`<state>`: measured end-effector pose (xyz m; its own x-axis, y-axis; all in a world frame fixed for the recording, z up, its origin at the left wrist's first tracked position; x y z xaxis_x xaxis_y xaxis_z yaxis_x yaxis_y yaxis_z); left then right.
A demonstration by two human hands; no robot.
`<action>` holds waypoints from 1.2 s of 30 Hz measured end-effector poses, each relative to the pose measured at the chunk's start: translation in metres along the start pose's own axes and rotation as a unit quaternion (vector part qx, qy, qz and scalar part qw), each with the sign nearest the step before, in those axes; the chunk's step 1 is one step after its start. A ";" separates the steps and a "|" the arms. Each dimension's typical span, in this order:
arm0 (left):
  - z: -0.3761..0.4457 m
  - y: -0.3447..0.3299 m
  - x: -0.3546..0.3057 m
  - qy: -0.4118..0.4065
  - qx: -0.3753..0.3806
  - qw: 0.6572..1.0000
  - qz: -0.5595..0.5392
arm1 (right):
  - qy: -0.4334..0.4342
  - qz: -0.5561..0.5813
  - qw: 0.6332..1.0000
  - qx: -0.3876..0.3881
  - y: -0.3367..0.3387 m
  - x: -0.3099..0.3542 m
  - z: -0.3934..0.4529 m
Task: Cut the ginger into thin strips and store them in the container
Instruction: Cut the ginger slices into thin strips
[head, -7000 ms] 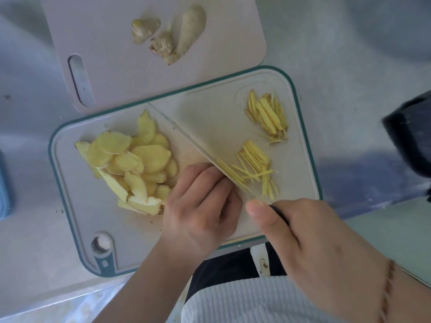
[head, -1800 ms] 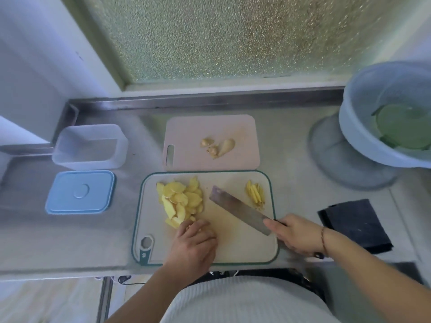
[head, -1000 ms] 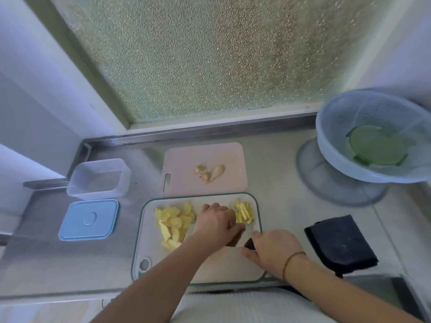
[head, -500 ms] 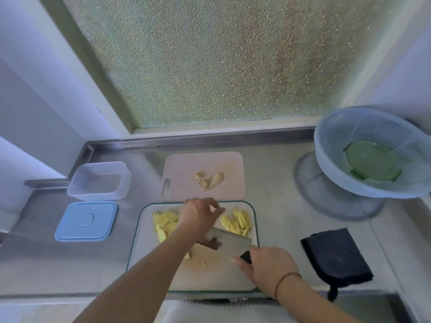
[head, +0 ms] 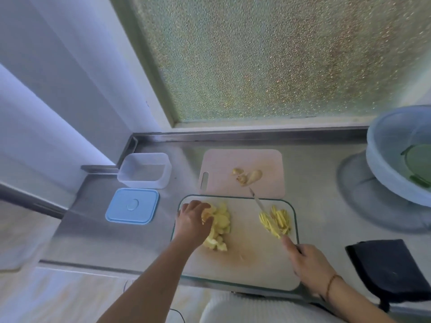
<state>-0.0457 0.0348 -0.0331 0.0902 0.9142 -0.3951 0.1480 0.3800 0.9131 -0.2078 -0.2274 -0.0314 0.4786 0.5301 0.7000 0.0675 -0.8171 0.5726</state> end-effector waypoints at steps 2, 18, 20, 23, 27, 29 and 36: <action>0.000 0.002 -0.015 -0.054 -0.013 0.998 0.018 | 0.003 -0.006 1.000 0.002 -0.002 0.002 0.000; 0.005 -0.003 -0.069 -0.078 0.185 0.979 -0.048 | -0.021 0.063 0.998 -0.017 -0.006 -0.001 -0.004; -0.006 -0.009 -0.073 -0.019 0.218 0.963 -0.157 | -0.042 0.097 0.994 -0.026 -0.005 -0.004 -0.005; -0.027 -0.039 -0.074 0.023 0.286 0.940 -0.184 | -0.061 0.112 0.991 -0.032 -0.004 -0.008 -0.005; -0.042 -0.063 -0.077 -0.033 0.275 0.961 -0.022 | -0.066 0.094 0.993 -0.034 -0.007 -0.009 -0.003; -0.042 -0.063 -0.080 -0.094 0.234 0.964 0.080 | -0.067 0.087 0.993 -0.033 -0.008 -0.009 -0.002; 0.013 -0.023 -0.051 -0.129 0.045 0.979 0.151 | -0.059 0.106 0.992 -0.029 -0.011 -0.005 0.001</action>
<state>-0.0409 -0.0226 -0.0352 0.3875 0.9125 -0.1311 0.1620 0.0726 0.9841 -0.2098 -0.2215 -0.0411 0.5767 0.3141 0.7542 -0.0941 -0.8914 0.4432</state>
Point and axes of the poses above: each hand's wrist, its own z-axis towards the middle knuckle, its own y-axis out of the back of the hand, x = y × z, the point moved 7 cm from there along z, towards the middle knuckle, and after that the axes turned 7 degrees about y, right-handed, at the moved point
